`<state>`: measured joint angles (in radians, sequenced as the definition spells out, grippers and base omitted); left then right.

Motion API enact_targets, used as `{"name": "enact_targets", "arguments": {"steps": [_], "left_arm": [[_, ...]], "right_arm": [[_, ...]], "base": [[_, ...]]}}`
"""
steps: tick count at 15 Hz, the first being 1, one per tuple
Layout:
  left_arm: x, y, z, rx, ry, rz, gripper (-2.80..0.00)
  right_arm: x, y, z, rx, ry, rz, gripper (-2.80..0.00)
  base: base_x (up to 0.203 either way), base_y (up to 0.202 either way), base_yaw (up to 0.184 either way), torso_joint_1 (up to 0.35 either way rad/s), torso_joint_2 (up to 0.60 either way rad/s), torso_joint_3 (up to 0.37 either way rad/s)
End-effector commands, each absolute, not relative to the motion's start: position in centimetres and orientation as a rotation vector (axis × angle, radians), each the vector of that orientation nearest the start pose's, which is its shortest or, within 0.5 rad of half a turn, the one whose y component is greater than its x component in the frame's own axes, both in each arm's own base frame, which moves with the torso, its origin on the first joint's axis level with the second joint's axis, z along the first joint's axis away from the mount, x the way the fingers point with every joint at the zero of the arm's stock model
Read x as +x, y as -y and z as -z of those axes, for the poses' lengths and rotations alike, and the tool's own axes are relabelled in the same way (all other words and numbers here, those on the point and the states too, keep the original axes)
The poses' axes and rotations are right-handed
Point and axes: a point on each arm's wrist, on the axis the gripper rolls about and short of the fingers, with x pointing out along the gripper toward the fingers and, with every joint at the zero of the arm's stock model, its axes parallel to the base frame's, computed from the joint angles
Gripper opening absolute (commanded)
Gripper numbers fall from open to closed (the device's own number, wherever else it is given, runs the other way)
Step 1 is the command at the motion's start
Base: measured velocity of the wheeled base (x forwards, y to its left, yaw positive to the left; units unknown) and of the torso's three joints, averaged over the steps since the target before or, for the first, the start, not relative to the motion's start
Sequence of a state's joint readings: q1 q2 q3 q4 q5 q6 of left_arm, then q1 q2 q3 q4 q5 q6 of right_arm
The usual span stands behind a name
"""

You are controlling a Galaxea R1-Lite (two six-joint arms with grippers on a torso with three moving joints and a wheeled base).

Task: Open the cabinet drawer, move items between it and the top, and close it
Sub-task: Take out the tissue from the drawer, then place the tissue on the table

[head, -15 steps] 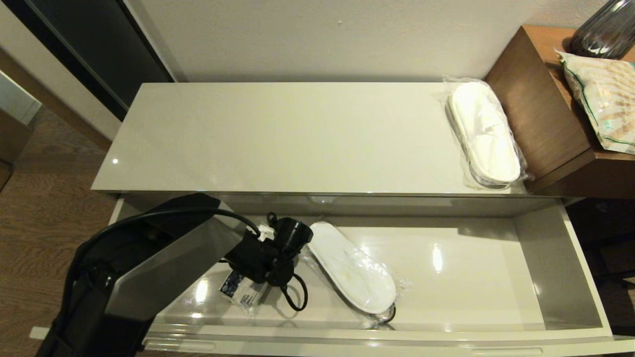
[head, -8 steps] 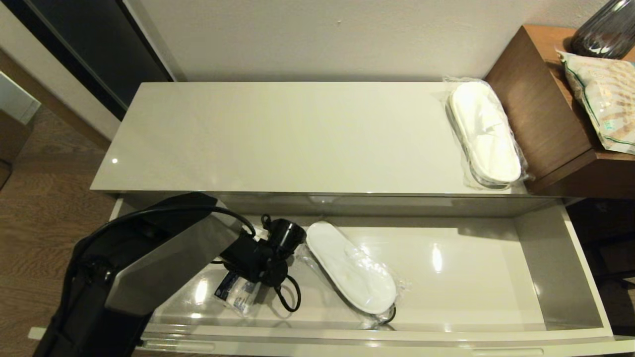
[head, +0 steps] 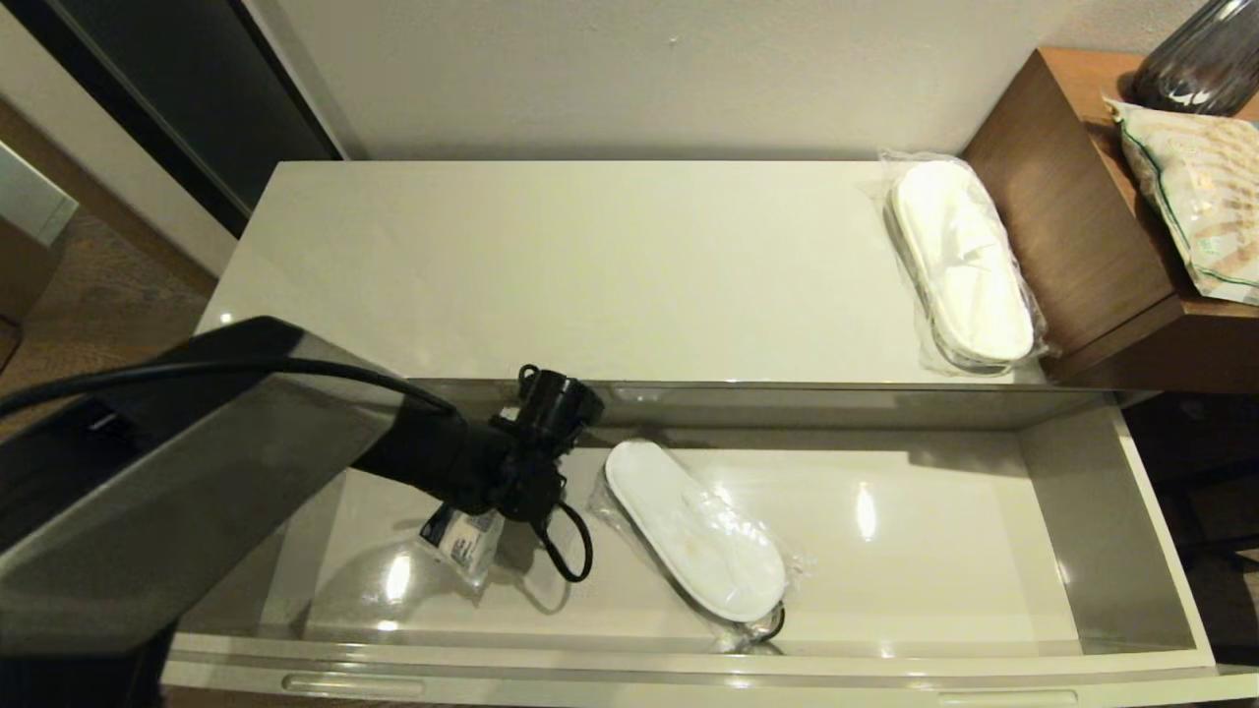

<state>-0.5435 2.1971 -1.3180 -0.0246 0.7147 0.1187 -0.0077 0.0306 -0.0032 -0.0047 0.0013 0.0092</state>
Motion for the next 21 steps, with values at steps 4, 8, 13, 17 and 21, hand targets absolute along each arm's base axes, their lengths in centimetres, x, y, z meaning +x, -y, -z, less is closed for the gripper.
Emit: {"name": "enact_targets", "arguments": {"steps": [4, 8, 13, 17, 21], "left_arm": [[27.1, 18.9, -19.1, 0.597, -0.631, -0.045, -2.80], [20.8, 18.8, -22.3, 0.630, -0.634, -0.004, -2.80], [21.7, 19.2, -26.7, 0.573, -0.542, -0.081, -2.80], [29.1, 20.1, -26.5, 0.539, -0.544, -0.220, -2.80], [39.0, 20.2, -21.8, 0.605, -0.516, -0.323, -2.80]], "right_arm": [[-2.1, 0.0, -7.7, 0.009, -0.023, 0.006, -2.80], [-2.1, 0.0, -7.7, 0.009, -0.023, 0.006, -2.80], [-2.1, 0.0, -7.8, 0.009, -0.024, 0.006, -2.80], [-2.1, 0.0, -7.7, 0.009, -0.023, 0.006, -2.80], [-2.1, 0.0, -7.7, 0.009, -0.023, 0.006, -2.80]], "base": [[0.000, 0.000, 0.000, 0.000, 0.00, 0.000], [0.000, 0.000, 0.000, 0.000, 0.00, 0.000], [0.000, 0.000, 0.000, 0.000, 0.00, 0.000], [0.000, 0.000, 0.000, 0.000, 0.00, 0.000], [0.000, 0.000, 0.000, 0.000, 0.00, 0.000]]}}
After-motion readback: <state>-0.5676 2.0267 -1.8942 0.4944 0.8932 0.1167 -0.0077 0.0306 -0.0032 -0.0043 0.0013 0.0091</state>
